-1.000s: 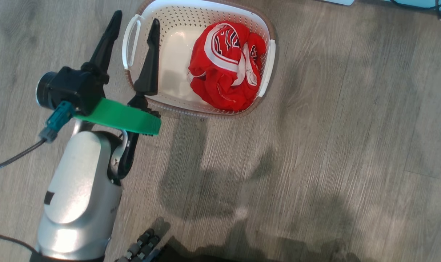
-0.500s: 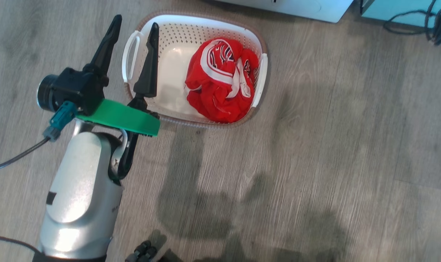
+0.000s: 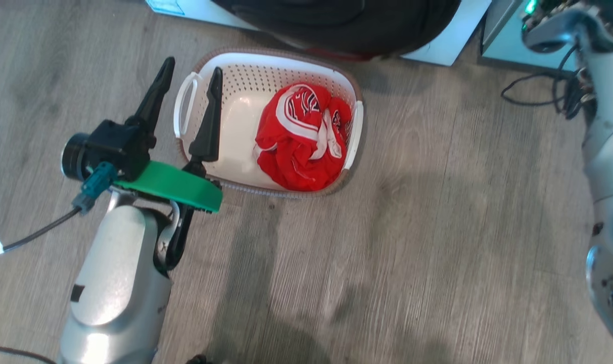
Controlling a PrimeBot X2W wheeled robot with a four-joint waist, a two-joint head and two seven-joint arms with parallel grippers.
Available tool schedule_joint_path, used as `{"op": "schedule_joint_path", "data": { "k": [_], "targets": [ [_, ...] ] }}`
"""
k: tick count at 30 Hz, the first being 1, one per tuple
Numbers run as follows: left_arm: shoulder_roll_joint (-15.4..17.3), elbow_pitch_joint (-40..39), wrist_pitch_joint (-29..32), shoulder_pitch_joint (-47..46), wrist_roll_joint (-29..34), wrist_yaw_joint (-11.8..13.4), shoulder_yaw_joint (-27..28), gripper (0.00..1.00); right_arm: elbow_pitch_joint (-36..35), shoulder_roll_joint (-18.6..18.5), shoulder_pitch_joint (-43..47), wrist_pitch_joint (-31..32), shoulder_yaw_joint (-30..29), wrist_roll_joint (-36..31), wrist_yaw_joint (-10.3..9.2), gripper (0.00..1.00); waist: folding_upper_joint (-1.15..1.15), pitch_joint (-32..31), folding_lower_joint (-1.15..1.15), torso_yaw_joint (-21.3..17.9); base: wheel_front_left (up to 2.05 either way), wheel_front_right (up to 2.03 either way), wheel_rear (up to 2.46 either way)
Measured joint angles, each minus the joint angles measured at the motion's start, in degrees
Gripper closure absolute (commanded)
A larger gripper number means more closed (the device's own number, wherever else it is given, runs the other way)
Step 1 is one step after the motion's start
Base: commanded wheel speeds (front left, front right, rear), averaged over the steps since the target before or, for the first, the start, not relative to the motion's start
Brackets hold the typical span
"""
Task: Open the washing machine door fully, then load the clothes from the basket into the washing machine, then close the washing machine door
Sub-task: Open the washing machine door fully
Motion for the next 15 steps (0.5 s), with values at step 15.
{"op": "schedule_joint_path", "data": {
  "k": [15],
  "targets": [
    [0.1,1.5,0.0,3.9,-0.1,0.8,0.6,0.00,-5.7,2.5,9.7,5.8,3.0,1.5,0.00,1.00,0.00,-5.9,0.00,1.4,0.00,0.00,0.00]
  ]
}}
